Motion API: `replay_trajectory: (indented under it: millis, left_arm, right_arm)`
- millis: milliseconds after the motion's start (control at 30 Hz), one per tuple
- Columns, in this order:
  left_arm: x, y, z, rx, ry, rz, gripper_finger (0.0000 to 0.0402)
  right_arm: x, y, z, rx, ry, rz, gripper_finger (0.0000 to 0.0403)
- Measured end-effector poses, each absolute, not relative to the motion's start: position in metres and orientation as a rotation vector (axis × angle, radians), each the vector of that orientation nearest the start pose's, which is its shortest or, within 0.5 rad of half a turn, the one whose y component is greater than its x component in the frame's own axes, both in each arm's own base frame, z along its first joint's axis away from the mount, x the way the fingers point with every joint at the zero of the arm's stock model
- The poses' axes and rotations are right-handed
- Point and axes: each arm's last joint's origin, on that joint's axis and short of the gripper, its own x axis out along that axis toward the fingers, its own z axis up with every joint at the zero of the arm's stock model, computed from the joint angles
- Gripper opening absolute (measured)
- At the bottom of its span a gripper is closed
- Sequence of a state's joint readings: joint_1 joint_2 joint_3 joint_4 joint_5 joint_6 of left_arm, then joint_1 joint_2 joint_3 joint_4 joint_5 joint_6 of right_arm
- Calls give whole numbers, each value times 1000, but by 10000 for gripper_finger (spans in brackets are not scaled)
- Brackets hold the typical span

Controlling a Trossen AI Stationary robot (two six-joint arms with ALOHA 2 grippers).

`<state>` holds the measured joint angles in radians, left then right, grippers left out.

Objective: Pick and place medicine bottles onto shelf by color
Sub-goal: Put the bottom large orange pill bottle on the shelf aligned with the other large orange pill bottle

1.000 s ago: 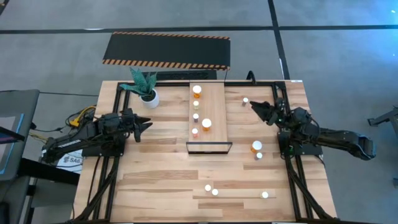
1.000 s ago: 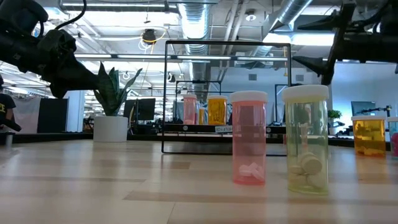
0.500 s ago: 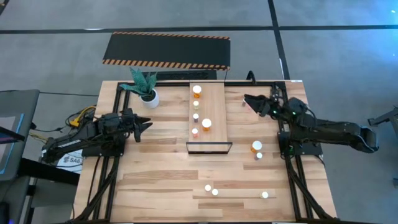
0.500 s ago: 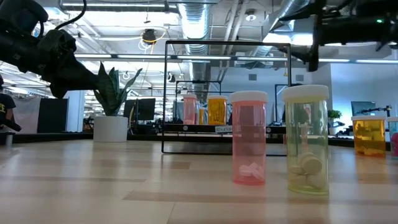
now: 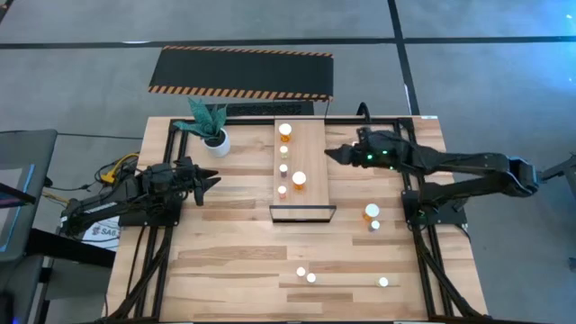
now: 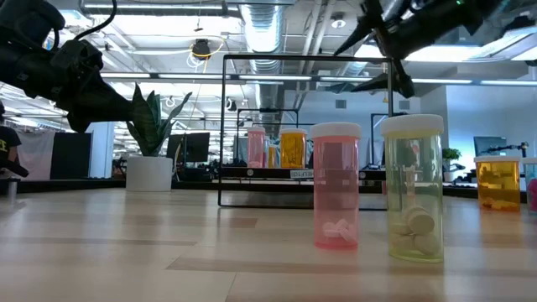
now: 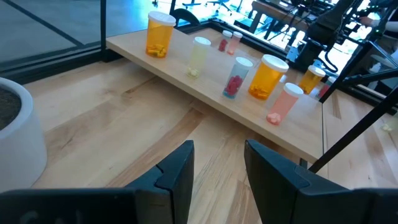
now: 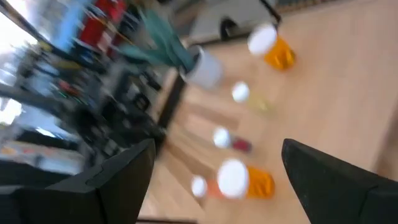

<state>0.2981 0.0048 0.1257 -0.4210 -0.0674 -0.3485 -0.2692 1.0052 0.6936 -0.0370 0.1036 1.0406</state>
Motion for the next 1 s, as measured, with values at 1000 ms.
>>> replay_trajectory:
  millis: [1000]
  left_arm:
    - [80,27,165,-377,234,412,128]
  right_arm:
    - [276,-27,255,1347,715,-832,374]
